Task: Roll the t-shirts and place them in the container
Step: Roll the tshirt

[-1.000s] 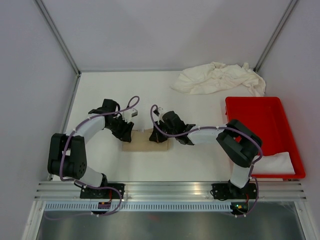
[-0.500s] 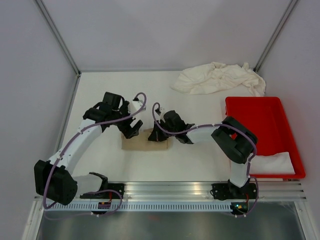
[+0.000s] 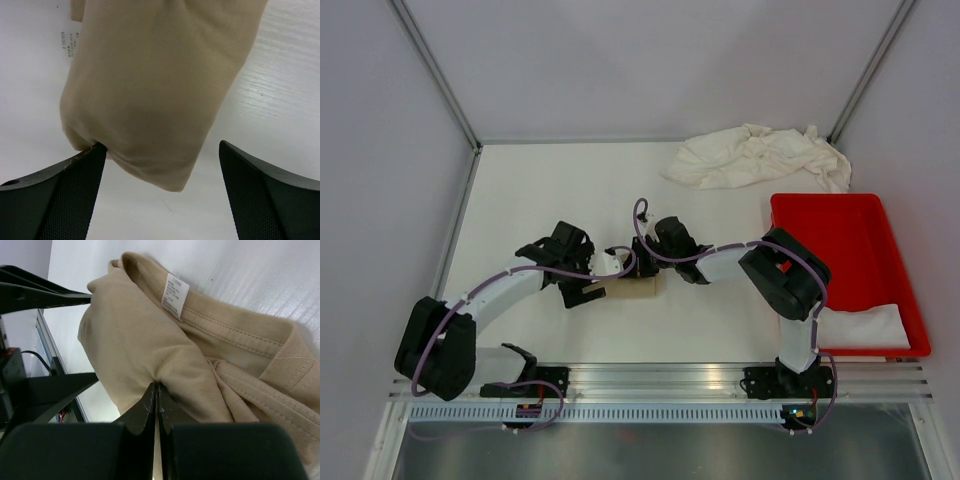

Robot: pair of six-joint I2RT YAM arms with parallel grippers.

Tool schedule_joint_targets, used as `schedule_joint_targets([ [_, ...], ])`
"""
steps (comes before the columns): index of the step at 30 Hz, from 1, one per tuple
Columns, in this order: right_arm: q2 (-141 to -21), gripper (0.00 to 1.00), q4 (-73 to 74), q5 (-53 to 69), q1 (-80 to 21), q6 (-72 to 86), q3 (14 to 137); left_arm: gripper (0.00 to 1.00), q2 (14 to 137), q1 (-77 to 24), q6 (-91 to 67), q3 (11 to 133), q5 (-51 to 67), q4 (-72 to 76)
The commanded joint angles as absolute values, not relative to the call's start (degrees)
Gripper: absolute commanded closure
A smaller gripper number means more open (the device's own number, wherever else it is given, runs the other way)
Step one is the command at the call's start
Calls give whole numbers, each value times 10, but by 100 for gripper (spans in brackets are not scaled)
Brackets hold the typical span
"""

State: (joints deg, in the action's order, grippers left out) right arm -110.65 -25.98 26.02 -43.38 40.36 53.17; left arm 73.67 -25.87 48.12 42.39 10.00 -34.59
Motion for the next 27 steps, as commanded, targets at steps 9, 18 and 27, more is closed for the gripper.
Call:
schedule_joint_targets([
  [9, -994, 65, -215, 286, -430, 241, 508, 82, 736, -266, 547, 369, 62, -266],
  [18, -786, 47, -155, 149, -435, -22, 381, 98, 709, -229, 509, 421, 170, -387],
  [27, -710, 40, -228, 61, -585, -260, 286, 98, 703, -171, 538, 445, 252, -456],
])
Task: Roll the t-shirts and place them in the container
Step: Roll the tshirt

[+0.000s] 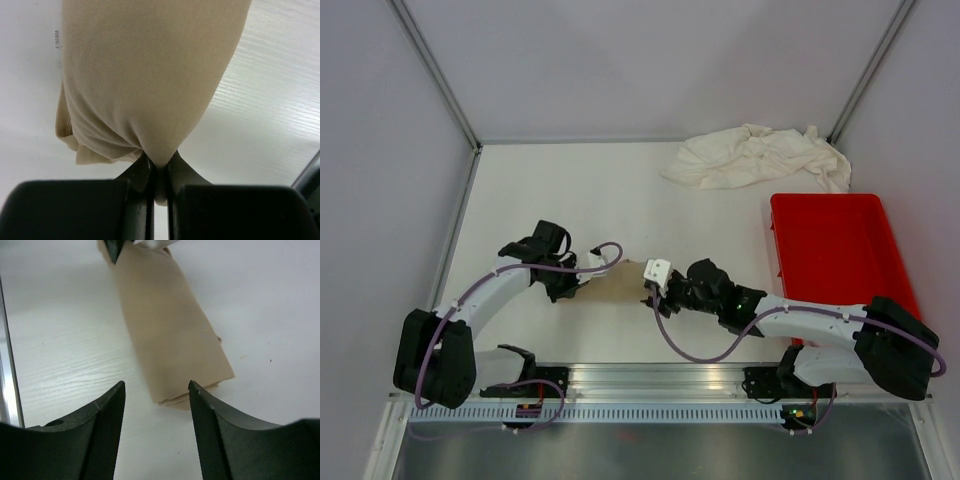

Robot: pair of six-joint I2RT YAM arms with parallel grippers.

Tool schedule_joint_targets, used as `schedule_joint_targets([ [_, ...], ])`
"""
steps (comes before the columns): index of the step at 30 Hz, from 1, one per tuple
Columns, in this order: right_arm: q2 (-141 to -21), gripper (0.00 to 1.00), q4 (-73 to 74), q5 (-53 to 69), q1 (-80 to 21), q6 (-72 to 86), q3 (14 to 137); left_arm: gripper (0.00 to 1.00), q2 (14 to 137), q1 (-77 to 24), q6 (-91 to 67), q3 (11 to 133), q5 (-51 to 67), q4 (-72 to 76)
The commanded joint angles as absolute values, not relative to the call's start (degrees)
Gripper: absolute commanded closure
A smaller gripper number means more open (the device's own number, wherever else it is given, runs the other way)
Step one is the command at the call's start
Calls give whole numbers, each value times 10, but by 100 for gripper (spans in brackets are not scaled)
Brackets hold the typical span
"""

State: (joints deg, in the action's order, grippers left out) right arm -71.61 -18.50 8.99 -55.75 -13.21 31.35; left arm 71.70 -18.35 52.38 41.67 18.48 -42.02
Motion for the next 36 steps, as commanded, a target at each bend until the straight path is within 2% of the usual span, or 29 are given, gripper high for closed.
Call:
schedule_joint_targets([
  [1, -716, 39, -233, 49, -593, -276, 281, 98, 707, -166, 545, 451, 257, -463],
  [5, -765, 36, -245, 26, -622, -329, 291, 98, 721, -149, 558, 461, 272, -486],
  [16, -897, 32, -319, -26, -626, -365, 349, 98, 744, -134, 593, 465, 293, -512],
  [23, -932, 34, -323, -2, -615, -336, 361, 98, 750, -122, 631, 472, 301, -534],
  [24, -935, 37, -315, -3, -613, -333, 366, 98, 750, -121, 635, 474, 301, -538],
  [26, -949, 66, -305, -2, -601, -309, 383, 98, 748, -120, 637, 475, 302, -545],
  [28, -954, 88, -265, -3, -584, -293, 397, 98, 745, -120, 638, 478, 304, -547],
  [31, -926, 97, -201, 33, -575, -272, 409, 98, 737, -116, 642, 481, 313, -553],
  [36, -868, 100, -50, 104, -574, -193, 424, 98, 720, -116, 649, 496, 351, -574],
])
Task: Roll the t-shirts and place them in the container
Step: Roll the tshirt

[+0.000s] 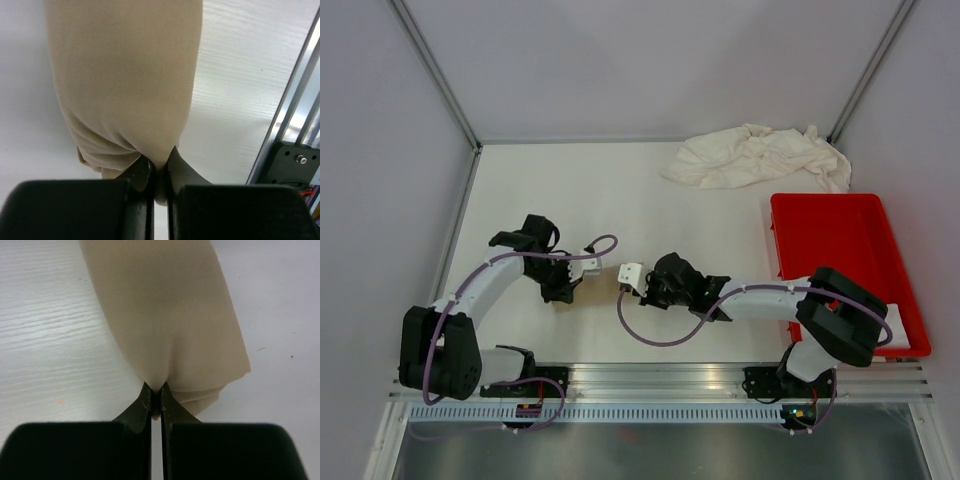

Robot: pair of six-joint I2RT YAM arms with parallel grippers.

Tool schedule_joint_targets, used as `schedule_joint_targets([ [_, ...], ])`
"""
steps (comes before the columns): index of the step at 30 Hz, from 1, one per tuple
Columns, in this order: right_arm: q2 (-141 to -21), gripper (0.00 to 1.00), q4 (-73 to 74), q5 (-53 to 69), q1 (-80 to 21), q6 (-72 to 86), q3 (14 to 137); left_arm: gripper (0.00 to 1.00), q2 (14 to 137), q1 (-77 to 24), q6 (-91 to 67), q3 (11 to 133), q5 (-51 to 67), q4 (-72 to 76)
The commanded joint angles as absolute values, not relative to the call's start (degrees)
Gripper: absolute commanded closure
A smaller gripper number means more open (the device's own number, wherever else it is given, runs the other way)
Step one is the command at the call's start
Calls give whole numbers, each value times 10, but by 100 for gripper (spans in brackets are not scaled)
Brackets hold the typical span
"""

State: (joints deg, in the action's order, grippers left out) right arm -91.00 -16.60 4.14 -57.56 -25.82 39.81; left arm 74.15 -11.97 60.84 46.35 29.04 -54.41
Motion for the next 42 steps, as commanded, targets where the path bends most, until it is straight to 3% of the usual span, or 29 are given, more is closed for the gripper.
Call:
schedule_joint_targets([
  [1, -849, 100, -27, 121, -575, -173, 430, 98, 722, -116, 652, 499, 364, -580],
  [5, -810, 100, 73, 226, -575, -89, 440, 94, 738, -116, 681, 511, 373, -624],
  [9, -786, 100, 69, 331, -575, -4, 420, 91, 759, -116, 688, 510, 371, -647],
  [17, -837, 100, -39, 441, -559, 75, 409, 85, 763, -113, 716, 504, 342, -693],
  [26, -930, 100, -177, 552, -462, 178, 374, 84, 838, -102, 708, 541, 345, -709],
  [28, -949, 90, -178, 528, -454, 184, 374, 84, 856, -99, 704, 547, 345, -708],
  [30, -947, 70, -127, 491, -454, 154, 382, 85, 873, -98, 700, 551, 348, -706],
  [32, -926, 58, -74, 463, -454, 129, 387, 85, 883, -98, 692, 562, 353, -707],
  [38, -781, 45, 23, 324, -454, 54, 424, 85, 890, -98, 695, 577, 366, -719],
  [40, -743, 27, 32, 286, -456, 37, 444, 86, 889, -98, 698, 577, 367, -723],
  [41, -733, 2, 33, 276, -457, 31, 448, 86, 889, -98, 699, 577, 367, -726],
  [42, -723, 2, 32, 257, -465, 24, 455, 86, 887, -98, 700, 577, 367, -726],
])
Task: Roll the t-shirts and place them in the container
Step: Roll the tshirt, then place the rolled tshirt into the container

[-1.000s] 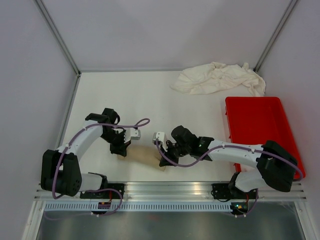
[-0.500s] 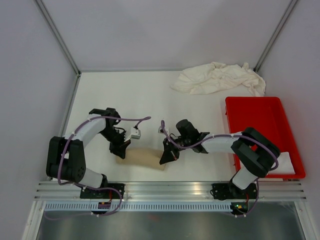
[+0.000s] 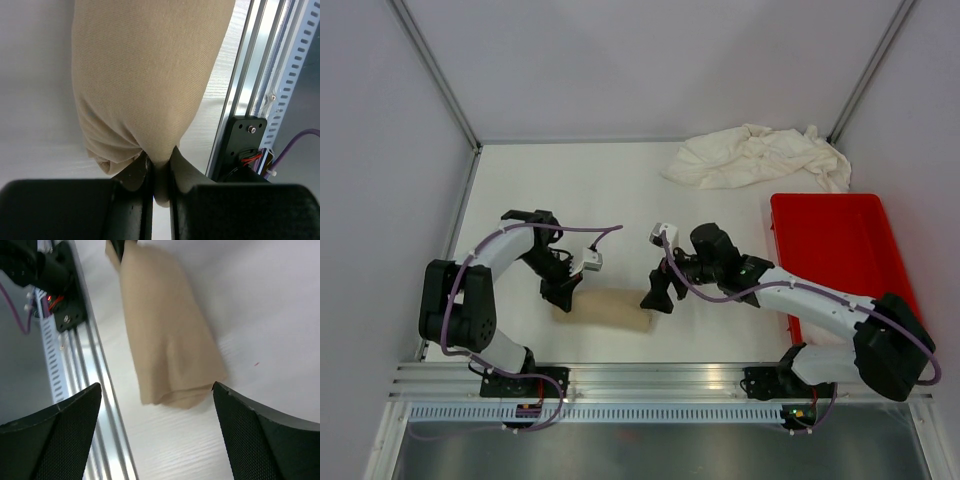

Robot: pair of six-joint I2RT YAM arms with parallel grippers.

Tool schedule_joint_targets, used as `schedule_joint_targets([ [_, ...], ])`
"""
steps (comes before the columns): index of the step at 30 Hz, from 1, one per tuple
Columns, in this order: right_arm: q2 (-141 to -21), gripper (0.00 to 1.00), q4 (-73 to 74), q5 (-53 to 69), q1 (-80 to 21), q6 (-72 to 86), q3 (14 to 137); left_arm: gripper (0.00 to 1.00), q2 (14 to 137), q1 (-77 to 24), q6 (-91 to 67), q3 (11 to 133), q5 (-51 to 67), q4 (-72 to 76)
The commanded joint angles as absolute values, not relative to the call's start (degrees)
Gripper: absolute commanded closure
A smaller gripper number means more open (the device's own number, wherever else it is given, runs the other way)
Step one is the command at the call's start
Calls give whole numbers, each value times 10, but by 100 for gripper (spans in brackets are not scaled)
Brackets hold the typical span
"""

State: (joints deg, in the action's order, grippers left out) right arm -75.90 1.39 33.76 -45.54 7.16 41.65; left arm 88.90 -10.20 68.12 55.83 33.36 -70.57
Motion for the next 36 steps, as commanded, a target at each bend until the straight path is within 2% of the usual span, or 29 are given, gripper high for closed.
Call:
schedule_joint_targets([
  [1, -719, 2, 13, 203, -473, 5, 454, 86, 887, -98, 701, 576, 368, -726],
  [5, -740, 2, -47, 66, -577, -77, 441, 86, 889, -98, 701, 577, 368, -728],
  [10, -823, 2, -63, 38, -610, -140, 489, 86, 890, -98, 701, 578, 368, -728],
  [21, -995, 2, -2, 170, -621, -197, 630, 86, 893, -98, 705, 578, 365, -729],
  [26, -1033, 2, 19, 273, -616, -179, 635, 85, 899, -97, 706, 577, 361, -729],
  [29, -1063, 2, 27, 284, -615, -166, 633, 84, 900, -94, 707, 576, 359, -729],
  [36, -1087, 2, -58, 265, -607, -119, 577, 78, 896, -79, 709, 573, 362, -728],
])
